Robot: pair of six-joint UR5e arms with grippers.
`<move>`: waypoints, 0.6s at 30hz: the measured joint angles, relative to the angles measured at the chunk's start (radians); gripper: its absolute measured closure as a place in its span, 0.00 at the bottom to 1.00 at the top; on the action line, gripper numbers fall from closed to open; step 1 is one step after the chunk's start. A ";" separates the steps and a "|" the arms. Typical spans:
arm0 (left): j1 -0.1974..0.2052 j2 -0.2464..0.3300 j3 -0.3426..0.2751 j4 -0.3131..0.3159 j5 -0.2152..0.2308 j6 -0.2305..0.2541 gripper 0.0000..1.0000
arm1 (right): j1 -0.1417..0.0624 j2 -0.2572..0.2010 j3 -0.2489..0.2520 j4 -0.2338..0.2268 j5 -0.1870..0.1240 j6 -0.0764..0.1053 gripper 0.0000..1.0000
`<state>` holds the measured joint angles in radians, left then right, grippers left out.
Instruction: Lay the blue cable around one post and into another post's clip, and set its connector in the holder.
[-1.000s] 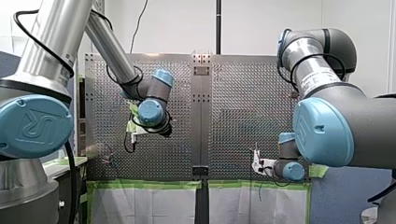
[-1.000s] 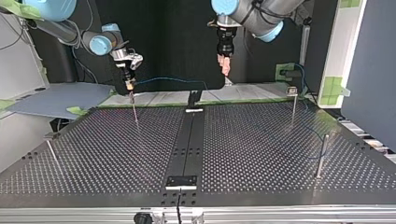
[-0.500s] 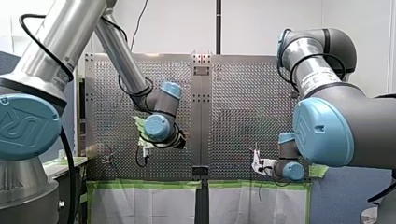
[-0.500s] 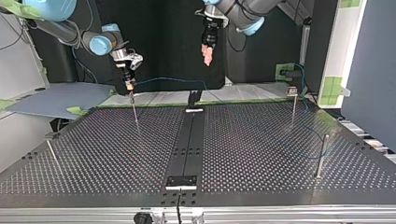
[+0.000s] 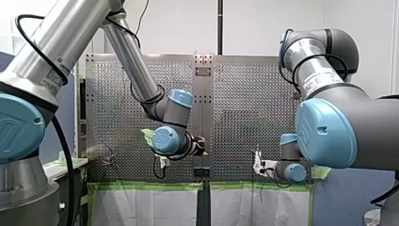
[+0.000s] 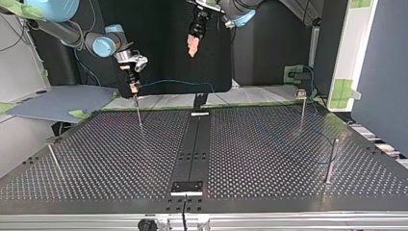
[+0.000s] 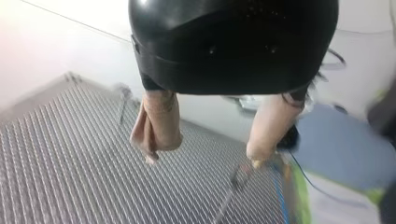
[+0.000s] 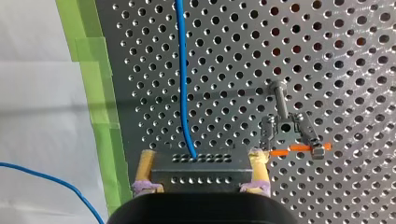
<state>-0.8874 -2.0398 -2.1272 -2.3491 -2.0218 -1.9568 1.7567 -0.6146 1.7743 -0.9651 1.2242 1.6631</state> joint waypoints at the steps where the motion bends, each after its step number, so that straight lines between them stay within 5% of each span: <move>1: -0.008 0.000 0.009 0.011 0.009 -0.003 0.00 | 0.000 0.000 0.000 0.000 0.000 0.000 1.00; 10: 0.029 -0.003 0.077 0.069 0.080 -0.020 0.00 | 0.003 0.000 0.000 0.000 0.000 0.000 1.00; 18: 0.093 -0.053 0.125 0.043 0.145 -0.008 0.00 | 0.006 0.000 0.000 -0.001 0.000 0.000 1.00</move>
<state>-0.7942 -2.0931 -2.0018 -2.3065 -1.8765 -1.9646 1.7627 -0.6147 1.7743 -0.9661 1.2242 1.6630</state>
